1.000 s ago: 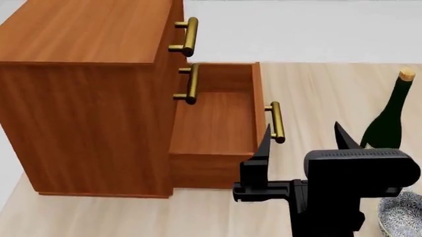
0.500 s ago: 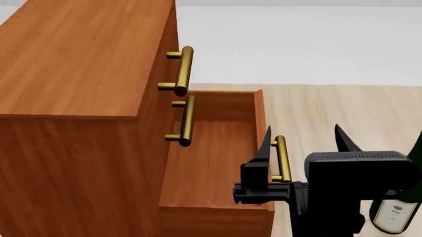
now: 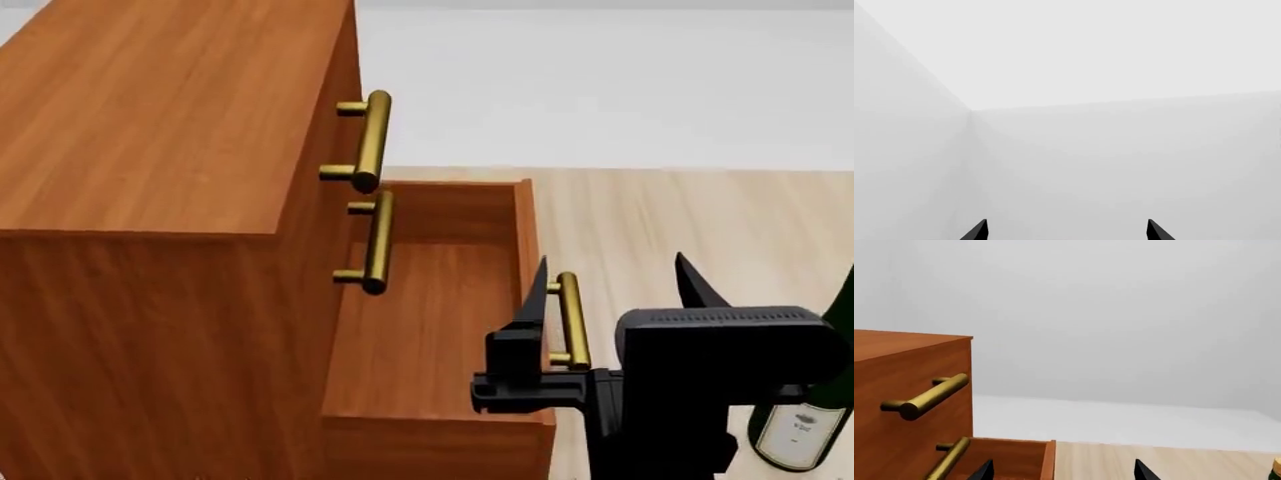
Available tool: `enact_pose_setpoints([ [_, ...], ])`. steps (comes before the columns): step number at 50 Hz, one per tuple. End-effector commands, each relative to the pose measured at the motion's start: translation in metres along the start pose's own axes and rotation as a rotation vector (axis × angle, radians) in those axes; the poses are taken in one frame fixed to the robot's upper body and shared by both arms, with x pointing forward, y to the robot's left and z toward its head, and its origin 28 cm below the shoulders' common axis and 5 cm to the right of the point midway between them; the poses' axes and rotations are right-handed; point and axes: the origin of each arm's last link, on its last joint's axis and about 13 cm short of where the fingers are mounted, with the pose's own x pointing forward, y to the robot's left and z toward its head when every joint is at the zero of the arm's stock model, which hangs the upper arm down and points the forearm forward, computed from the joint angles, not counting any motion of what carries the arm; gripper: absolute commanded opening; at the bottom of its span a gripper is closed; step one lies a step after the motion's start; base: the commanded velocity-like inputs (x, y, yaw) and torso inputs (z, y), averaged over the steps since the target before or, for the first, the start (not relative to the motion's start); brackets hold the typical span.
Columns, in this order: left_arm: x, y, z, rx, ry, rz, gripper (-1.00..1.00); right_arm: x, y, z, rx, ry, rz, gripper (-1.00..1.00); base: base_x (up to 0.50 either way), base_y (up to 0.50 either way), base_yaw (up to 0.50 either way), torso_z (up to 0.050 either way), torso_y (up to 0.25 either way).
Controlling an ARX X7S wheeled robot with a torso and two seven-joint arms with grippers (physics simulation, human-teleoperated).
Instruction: Put the bowl in the bottom drawer of the cabinet.
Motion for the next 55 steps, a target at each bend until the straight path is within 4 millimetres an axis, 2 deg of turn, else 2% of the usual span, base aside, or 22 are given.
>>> enact_pose_setpoints([
  [1, -0.0004, 0.0003, 0.0013, -0.009, 0.003, -0.004, 1.0, -0.0007, 0.0007, 0.0004, 0.001, -0.001, 0.003, 1.0, 0.0, 0.0, 0.0, 0.0, -0.121],
  [55, -0.0024, 0.0008, -0.0023, -0.005, 0.007, -0.003, 1.0, -0.0013, 0.0016, -0.0008, 0.0, 0.006, 0.009, 1.0, 0.0, 0.0, 0.0, 0.0, -0.122],
])
